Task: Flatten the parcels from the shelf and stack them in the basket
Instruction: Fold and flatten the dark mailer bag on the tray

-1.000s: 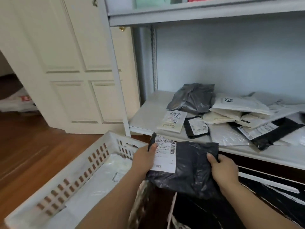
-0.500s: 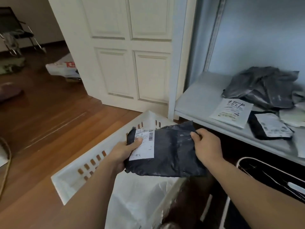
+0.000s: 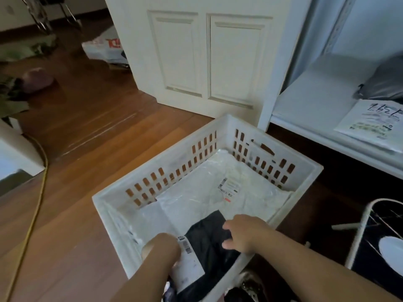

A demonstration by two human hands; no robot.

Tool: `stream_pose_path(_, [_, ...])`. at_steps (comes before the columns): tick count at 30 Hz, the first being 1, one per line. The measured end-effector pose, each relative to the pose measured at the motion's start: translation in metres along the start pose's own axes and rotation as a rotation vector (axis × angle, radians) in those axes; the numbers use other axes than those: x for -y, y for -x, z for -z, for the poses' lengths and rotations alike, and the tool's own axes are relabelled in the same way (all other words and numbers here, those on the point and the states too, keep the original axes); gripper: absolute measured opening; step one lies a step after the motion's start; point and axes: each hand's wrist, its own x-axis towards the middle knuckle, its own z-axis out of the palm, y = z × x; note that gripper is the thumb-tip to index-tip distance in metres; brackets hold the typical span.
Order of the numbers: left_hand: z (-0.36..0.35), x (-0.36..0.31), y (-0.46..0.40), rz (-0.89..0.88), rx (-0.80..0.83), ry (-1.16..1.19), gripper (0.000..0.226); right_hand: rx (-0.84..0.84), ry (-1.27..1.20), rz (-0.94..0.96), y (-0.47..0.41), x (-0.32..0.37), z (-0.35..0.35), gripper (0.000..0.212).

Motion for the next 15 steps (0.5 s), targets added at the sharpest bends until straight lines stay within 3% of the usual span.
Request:
stream_pose_path(3, [-0.003,-0.004,0.006,0.005,-0.215,-0.351,0.075,0.019,0.049,0.02,-0.003,0.009,-0.005,0.056])
stream_pose_path(5, [0.002,-0.012,0.005,-0.19,-0.363,-0.421,0.07,-0.009,0.027,0.024,-0.003,0.008,-0.004,0.057])
stream_pose_path(8, [0.002,-0.03,0.004,-0.471,-0.167,-0.354,0.066,-0.069,0.033,0.004,-0.002,0.003,-0.001,0.055])
stream_pose_path(11, [-0.017,-0.037,-0.006,-0.438,0.052,-0.415,0.081,-0.108,0.036,-0.029,-0.001,-0.006,0.002,0.052])
stream_pose_path(15, [-0.043,-0.035,-0.023,-0.391,0.125,-0.455,0.095,-0.143,-0.003,-0.054,0.001,-0.015,0.006,0.054])
